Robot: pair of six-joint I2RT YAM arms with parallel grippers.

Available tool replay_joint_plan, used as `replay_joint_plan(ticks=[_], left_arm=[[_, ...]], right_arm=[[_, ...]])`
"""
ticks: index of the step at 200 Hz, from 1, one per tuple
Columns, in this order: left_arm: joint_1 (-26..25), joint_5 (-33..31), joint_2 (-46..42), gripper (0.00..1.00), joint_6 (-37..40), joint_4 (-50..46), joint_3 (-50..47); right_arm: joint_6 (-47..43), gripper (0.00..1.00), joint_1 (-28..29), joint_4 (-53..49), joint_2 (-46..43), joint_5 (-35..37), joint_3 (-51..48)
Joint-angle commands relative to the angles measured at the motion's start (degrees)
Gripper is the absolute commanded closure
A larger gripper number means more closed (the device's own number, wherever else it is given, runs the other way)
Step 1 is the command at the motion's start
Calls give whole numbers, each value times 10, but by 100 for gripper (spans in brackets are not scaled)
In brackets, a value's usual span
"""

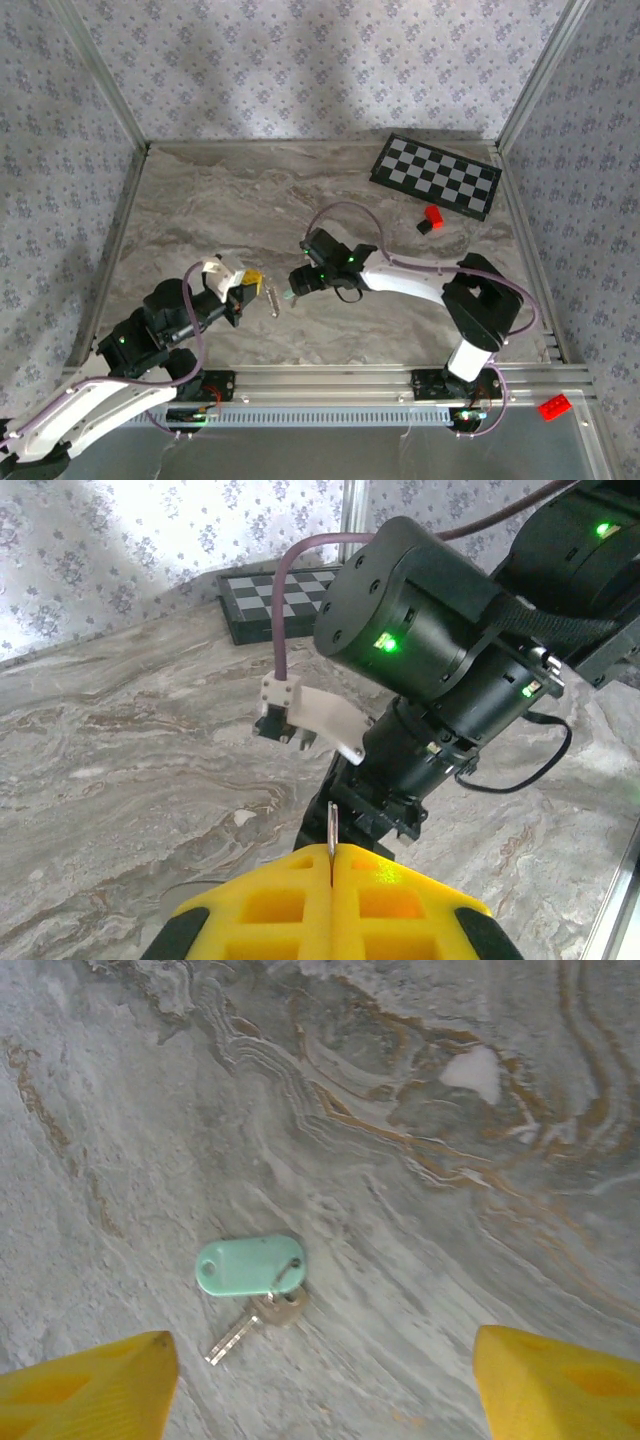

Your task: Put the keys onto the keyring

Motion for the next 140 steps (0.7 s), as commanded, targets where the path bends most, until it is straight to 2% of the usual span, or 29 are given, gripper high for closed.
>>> replay_joint_plan(ticks=[1, 48, 140], left_arm=[[0, -19, -16, 100, -14, 19, -5], [-1, -15, -20, 100, -14, 27, -11], [-1, -7, -34, 100, -11, 37, -16]], right_arm=[[14, 26, 4, -3, 26, -1, 23], [16, 36, 7, -3, 65, -23, 46], [12, 55, 19, -8, 102, -11, 75]])
